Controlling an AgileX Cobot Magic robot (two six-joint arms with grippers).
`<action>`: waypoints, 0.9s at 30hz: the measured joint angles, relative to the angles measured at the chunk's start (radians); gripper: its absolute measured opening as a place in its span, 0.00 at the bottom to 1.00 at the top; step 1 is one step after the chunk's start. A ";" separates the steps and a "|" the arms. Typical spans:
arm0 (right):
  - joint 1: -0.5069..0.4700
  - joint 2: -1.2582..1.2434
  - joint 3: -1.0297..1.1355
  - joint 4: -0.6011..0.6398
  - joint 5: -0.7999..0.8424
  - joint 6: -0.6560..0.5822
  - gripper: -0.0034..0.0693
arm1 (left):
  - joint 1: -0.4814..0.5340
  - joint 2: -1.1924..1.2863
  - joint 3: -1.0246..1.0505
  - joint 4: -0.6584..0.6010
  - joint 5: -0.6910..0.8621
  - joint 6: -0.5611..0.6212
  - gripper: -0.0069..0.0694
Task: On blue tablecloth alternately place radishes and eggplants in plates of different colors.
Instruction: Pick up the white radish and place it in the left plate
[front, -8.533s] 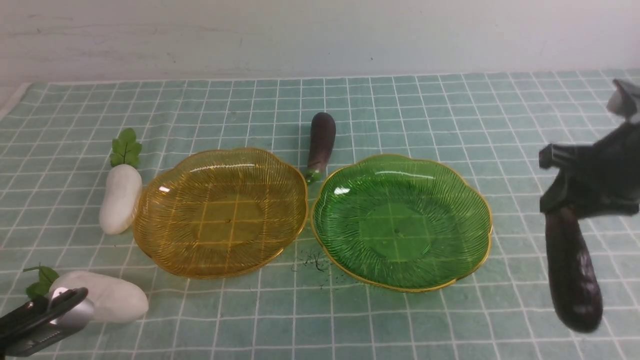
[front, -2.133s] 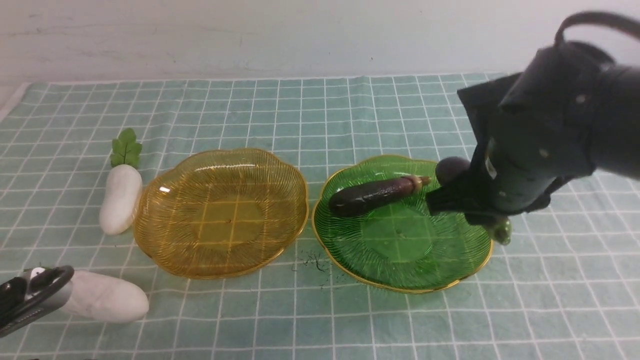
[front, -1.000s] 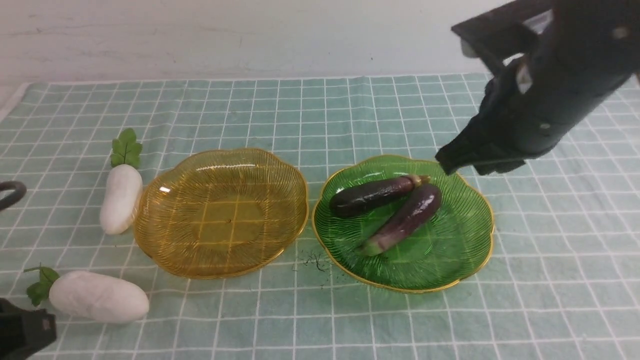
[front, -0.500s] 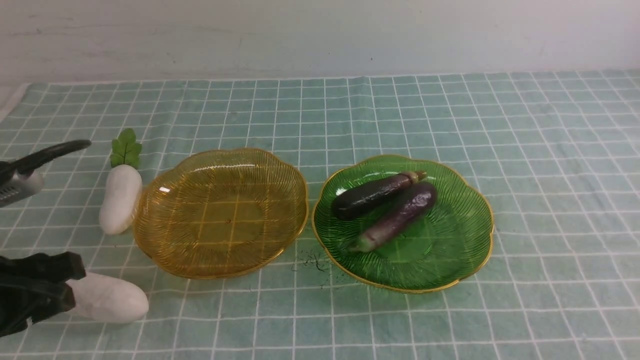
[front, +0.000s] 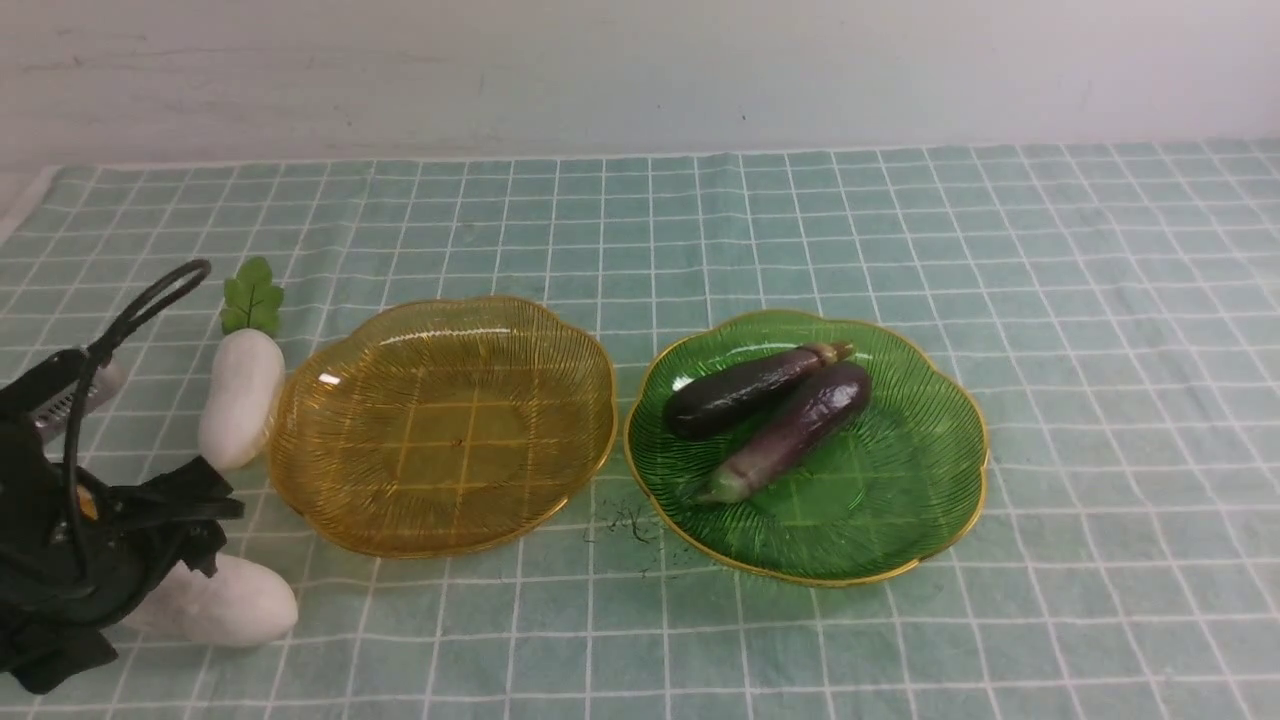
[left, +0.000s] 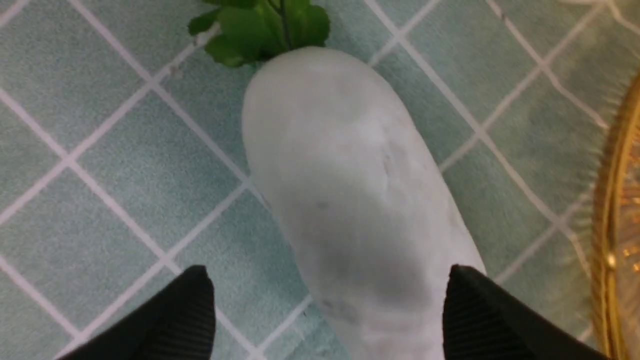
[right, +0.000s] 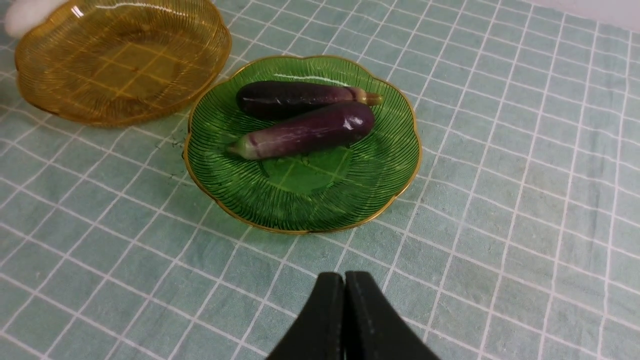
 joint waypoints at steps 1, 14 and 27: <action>0.000 0.000 0.000 0.000 -0.001 -0.001 0.03 | 0.000 0.018 0.000 0.023 -0.014 -0.028 0.81; 0.000 0.000 0.000 0.000 -0.002 -0.002 0.03 | -0.002 0.187 -0.008 0.137 -0.054 -0.128 0.63; 0.000 0.033 0.000 0.000 -0.001 -0.004 0.03 | -0.002 -0.043 -0.264 -0.090 0.272 0.517 0.63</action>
